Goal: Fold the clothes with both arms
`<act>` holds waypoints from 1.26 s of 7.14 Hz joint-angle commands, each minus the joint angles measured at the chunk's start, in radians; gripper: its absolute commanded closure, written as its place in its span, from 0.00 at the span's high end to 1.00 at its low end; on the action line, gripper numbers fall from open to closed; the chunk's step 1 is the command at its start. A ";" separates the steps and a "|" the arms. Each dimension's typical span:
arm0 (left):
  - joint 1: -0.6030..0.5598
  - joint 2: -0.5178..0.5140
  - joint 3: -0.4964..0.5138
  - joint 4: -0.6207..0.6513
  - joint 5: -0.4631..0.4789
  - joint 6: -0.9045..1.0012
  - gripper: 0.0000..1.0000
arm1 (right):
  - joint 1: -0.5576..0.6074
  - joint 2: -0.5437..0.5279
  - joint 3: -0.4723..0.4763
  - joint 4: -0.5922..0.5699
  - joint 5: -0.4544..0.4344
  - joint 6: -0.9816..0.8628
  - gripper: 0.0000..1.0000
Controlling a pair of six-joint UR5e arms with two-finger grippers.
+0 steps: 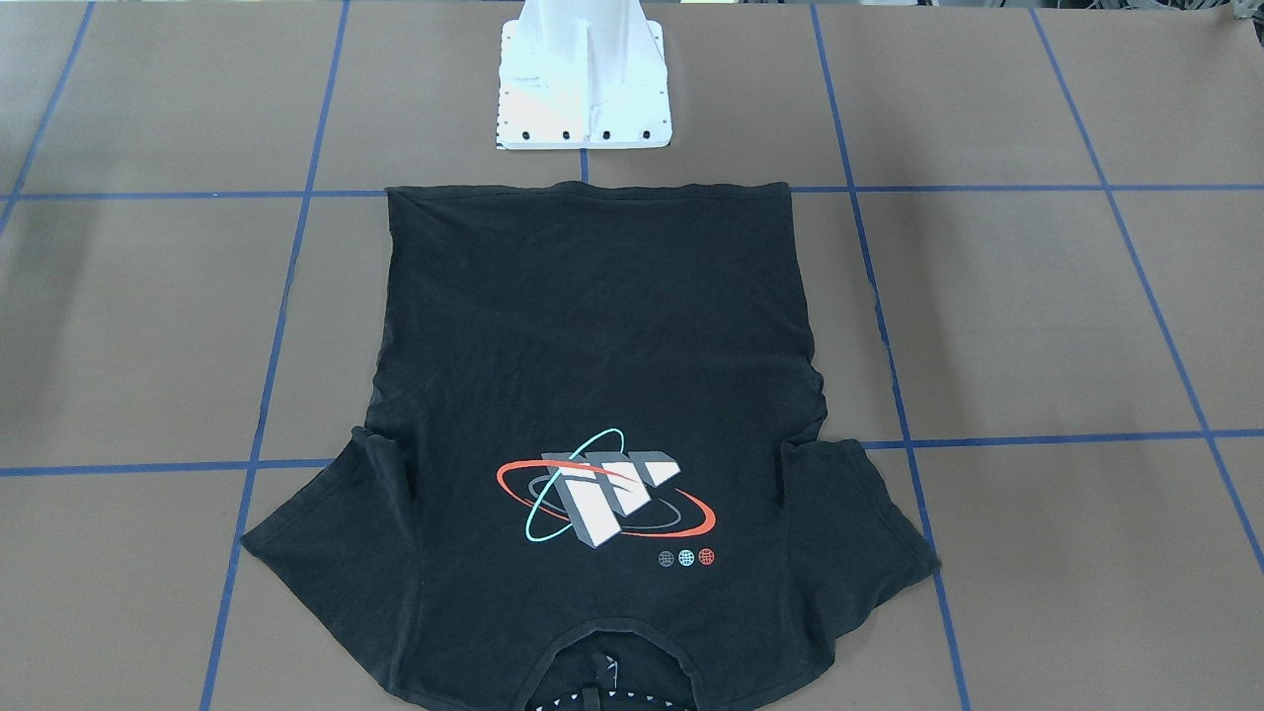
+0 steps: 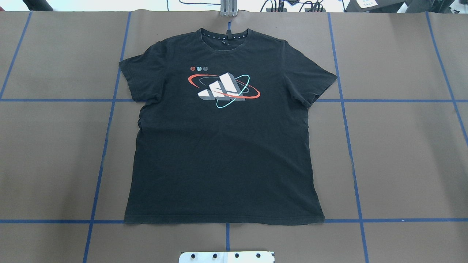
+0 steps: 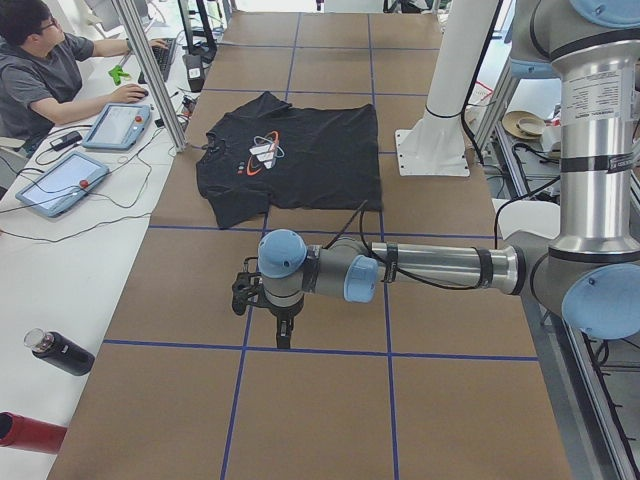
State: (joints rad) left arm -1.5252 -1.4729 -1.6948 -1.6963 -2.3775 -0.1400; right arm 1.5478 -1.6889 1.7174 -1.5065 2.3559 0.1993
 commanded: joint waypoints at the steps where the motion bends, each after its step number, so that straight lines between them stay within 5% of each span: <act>1: 0.000 -0.003 -0.002 -0.005 0.000 0.000 1.00 | 0.000 0.002 0.004 0.000 0.005 -0.001 1.00; 4: 0.000 -0.081 -0.008 0.004 0.004 -0.007 1.00 | -0.011 0.076 0.011 -0.006 0.008 0.002 1.00; 7: 0.002 -0.197 -0.008 -0.006 -0.006 -0.009 1.00 | -0.203 0.271 0.008 -0.001 -0.042 0.014 1.00; 9: 0.040 -0.222 0.009 -0.054 -0.012 -0.007 1.00 | -0.285 0.378 -0.056 0.073 -0.066 0.211 1.00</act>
State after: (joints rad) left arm -1.5061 -1.6772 -1.6921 -1.7139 -2.3869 -0.1480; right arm 1.3224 -1.3922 1.6997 -1.4874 2.3057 0.2909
